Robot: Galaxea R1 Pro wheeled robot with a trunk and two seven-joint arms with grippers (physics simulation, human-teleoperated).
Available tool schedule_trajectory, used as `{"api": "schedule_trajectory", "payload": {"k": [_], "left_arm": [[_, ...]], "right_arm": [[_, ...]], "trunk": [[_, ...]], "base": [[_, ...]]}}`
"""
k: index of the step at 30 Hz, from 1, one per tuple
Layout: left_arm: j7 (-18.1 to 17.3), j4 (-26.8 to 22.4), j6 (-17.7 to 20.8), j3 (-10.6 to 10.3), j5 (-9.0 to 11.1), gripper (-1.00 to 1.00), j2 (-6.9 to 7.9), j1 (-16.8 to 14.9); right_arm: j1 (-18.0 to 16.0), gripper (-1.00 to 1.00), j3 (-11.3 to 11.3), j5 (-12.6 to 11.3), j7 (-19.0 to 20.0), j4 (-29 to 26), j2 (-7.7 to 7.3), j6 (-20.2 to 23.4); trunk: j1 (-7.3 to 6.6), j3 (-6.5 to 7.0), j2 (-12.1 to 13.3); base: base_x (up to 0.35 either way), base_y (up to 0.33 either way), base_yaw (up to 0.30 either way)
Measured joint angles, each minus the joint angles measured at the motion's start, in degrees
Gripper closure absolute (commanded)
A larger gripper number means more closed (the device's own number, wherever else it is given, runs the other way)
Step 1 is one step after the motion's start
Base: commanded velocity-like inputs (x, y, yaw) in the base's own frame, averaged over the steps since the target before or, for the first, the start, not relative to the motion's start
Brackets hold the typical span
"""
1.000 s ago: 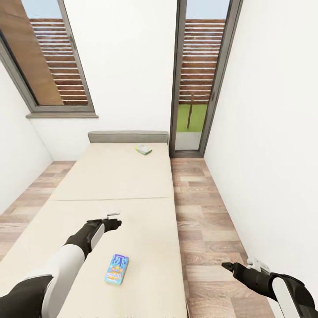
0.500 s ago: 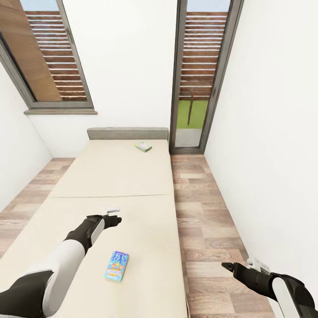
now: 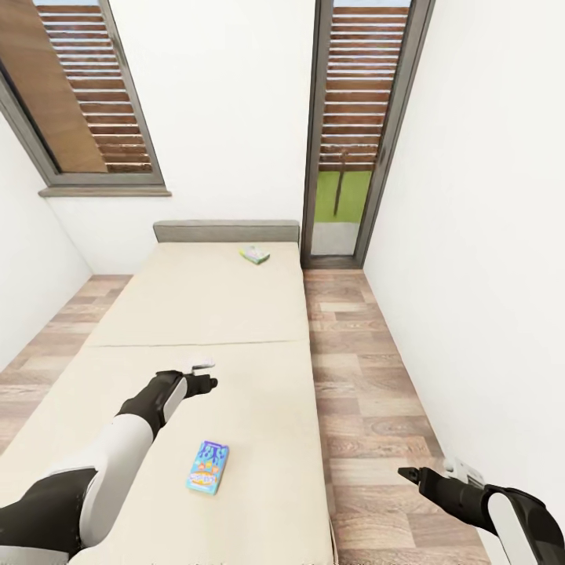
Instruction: Put all the toys in the child's room - the three board games (two on the bed and one on the table), the two jigsaw puzzles on the table, and the tennis ball on the table - inside the toy box on the table in the child's room.
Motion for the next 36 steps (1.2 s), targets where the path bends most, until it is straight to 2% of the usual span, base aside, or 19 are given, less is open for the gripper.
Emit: {"api": "schedule_trajectory", "payload": {"k": [16,25,36], "left_arm": [[0.0,0.0,1.9,0.0,-0.1,-1.00,-0.01,-1.3],[0.0,0.0,2.3,0.0,-0.1,-1.00,-0.03,-3.2],[0.1,0.0,3.0,0.0,-0.3,-1.00,-0.06,-3.6]], "right_arm": [[0.0,-1.00,0.0,0.0,-0.1,0.1,-0.27,0.0],[0.0,-1.00,0.0,0.0,-0.1,0.1,-0.27,0.0],[0.0,-1.00,0.0,0.0,-0.1,0.1,-0.27,0.0]], "trunk": [[0.00,-1.50,0.0],[0.00,-2.34,0.0],[0.00,-3.37,0.0]], "base": [[0.000,0.000,0.000],[0.000,0.000,0.000],[0.000,0.000,0.000]]}}
